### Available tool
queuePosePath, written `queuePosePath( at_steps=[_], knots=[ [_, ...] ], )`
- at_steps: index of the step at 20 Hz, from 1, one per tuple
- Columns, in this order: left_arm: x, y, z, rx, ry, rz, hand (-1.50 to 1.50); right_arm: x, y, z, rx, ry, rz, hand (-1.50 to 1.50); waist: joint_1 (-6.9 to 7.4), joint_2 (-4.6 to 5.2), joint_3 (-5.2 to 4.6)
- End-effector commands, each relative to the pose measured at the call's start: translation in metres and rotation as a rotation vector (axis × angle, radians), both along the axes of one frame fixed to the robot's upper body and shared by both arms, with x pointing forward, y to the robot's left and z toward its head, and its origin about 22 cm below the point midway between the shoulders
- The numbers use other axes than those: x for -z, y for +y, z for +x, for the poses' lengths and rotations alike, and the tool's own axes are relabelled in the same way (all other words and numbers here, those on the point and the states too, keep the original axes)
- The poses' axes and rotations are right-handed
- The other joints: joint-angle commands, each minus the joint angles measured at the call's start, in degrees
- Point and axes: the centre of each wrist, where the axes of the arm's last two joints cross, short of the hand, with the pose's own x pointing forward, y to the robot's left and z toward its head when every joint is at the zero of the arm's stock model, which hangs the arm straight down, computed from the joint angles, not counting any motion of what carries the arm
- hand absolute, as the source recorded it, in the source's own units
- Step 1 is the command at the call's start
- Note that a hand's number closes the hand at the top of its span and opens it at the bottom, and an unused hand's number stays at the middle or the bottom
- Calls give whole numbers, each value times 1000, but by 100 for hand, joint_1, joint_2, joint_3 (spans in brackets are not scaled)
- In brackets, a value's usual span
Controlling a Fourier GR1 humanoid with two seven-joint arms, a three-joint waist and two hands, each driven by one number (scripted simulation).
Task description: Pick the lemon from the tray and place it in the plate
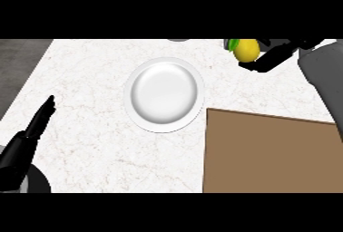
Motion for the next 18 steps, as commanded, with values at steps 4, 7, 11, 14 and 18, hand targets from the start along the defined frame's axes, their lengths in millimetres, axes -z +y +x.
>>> queuePosePath(
  at_steps=[4,7,11,14,18],
  knots=[
    [34,14,-10,-84,61,-11,0,5,82,12,-151,74,8,150,-224,-16,-227],
    [32,0,-8,-62,62,-42,0,-7,124,15,-157,112,-3,150,-208,-5,-229],
    [34,7,-1,-92,48,-18,0,15,154,11,-187,170,-59,150,-323,9,-231],
    [25,8,-5,-101,47,-41,0,44,176,3,-191,197,-134,150,-314,-11,-226],
    [29,13,-7,-108,52,-34,0,62,226,-15,-208,217,-186,150,-342,-8,-230]
  ],
)
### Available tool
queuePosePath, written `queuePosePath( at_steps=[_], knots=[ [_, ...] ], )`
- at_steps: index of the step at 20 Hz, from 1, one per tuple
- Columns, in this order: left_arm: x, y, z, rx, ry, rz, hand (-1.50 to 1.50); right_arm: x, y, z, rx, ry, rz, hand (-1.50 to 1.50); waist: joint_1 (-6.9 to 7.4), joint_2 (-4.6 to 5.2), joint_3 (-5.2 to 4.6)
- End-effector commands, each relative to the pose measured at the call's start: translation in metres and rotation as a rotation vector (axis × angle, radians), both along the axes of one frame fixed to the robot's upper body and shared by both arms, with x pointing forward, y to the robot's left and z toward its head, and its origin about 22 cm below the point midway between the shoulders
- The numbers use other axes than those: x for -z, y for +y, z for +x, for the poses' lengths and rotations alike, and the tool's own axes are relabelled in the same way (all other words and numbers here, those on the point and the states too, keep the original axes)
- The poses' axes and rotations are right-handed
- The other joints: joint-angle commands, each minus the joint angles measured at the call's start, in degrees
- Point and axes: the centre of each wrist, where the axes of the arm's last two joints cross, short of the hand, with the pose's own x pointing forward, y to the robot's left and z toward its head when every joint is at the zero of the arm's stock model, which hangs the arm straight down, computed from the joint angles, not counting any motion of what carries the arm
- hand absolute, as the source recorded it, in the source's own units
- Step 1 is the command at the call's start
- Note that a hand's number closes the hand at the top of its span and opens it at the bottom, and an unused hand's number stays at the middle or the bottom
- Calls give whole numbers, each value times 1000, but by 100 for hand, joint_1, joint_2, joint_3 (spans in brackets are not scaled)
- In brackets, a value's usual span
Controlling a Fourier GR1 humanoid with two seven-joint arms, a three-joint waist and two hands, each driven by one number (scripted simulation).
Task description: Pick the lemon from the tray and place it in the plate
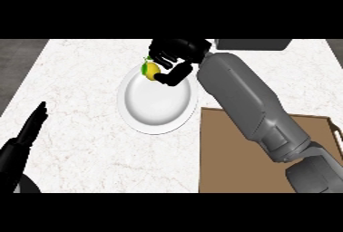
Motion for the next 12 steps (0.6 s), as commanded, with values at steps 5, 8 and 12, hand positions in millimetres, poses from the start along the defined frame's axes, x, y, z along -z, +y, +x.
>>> queuePosePath(
  at_steps=[5,8,12],
  knots=[
    [17,-6,10,-28,23,-20,0,42,36,-19,-24,89,-96,150,53,64,-243],
    [18,-6,8,-24,16,-27,0,59,21,-15,59,253,-34,150,100,95,-245],
    [17,-9,19,-6,17,-32,0,58,24,-13,158,240,-106,-150,201,141,-252]
  ],
)
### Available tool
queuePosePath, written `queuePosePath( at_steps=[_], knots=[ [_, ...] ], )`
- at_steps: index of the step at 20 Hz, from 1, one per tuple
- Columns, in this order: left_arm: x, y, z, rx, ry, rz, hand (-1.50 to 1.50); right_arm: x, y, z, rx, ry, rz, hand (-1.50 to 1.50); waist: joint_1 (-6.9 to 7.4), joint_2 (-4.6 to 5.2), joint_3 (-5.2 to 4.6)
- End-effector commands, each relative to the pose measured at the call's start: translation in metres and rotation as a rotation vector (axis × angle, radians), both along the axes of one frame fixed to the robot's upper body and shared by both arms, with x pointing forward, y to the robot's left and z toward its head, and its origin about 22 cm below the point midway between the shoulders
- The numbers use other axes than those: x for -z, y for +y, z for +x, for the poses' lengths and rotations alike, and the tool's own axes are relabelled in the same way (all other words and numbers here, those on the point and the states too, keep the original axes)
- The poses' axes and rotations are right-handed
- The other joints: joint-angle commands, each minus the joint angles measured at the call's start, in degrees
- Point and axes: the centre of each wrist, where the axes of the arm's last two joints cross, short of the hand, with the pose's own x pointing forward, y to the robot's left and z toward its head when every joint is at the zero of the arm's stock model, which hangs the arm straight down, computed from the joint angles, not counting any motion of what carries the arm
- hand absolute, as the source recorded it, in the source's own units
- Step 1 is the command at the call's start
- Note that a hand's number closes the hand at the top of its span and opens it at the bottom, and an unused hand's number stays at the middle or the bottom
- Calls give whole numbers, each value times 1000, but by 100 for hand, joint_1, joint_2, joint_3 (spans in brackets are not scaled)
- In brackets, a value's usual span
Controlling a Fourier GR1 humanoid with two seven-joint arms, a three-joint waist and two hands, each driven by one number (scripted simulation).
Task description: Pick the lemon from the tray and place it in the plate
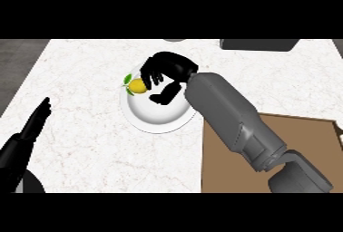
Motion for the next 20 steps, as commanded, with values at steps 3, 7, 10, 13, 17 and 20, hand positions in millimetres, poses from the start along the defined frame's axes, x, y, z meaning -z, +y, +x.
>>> queuePosePath(
  at_steps=[3,7,10,13,17,20],
  knots=[
    [18,2,10,-30,39,-27,0,21,-9,-2,77,48,24,-150,2,62,-222],
    [26,8,9,-28,35,-10,0,7,-6,1,89,81,206,-150,31,91,-224],
    [18,6,6,-54,33,-23,0,-4,-10,8,160,159,340,-150,-66,32,-215],
    [17,6,8,-58,33,-20,0,7,-21,11,260,167,424,-150,-147,48,-214],
    [29,-9,-8,-38,49,-21,0,-6,-46,24,330,231,506,-150,-110,56,-213],
    [31,-4,-5,-61,22,-24,0,-8,-84,33,317,291,632,-150,-118,102,-214]
  ],
)
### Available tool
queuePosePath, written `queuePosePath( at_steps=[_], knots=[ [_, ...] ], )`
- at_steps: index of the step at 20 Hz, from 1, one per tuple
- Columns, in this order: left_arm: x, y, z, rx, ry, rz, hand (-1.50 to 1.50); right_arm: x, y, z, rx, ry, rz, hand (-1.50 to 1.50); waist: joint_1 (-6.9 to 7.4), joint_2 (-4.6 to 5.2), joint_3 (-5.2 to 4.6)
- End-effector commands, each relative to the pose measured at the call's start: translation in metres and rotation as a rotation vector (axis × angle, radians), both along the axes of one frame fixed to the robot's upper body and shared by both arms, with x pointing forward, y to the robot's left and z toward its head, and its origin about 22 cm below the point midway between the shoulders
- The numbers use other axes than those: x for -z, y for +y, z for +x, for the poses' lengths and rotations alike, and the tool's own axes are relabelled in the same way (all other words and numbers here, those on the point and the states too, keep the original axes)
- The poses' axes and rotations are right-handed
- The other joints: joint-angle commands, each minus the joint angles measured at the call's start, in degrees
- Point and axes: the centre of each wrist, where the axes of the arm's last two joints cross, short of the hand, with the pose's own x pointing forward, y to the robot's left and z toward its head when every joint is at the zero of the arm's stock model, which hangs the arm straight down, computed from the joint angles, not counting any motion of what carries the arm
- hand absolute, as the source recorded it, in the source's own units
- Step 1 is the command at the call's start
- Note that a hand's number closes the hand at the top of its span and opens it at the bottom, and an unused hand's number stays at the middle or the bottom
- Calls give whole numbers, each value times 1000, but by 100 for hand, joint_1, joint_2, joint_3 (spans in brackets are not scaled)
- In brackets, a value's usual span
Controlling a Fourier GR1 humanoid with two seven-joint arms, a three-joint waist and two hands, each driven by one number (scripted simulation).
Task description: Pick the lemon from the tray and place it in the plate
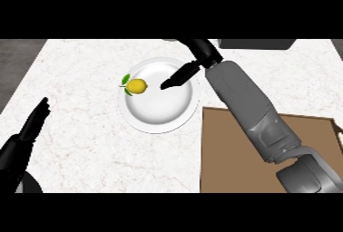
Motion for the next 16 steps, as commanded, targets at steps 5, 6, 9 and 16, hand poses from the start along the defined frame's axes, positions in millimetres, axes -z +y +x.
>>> queuePosePath(
  at_steps=[5,6,9,16],
  knots=[
    [11,2,8,-30,26,-14,0,-23,-82,21,31,4,184,-150,69,148,-204],
    [17,1,1,-15,31,-5,0,-14,-87,19,27,-5,188,-150,112,139,-205],
    [13,-8,4,-3,3,-23,0,-9,-124,17,14,-43,171,-150,169,208,-197],
    [8,-3,9,18,26,-8,0,-16,-154,18,15,-49,156,-150,241,223,-200]
  ],
)
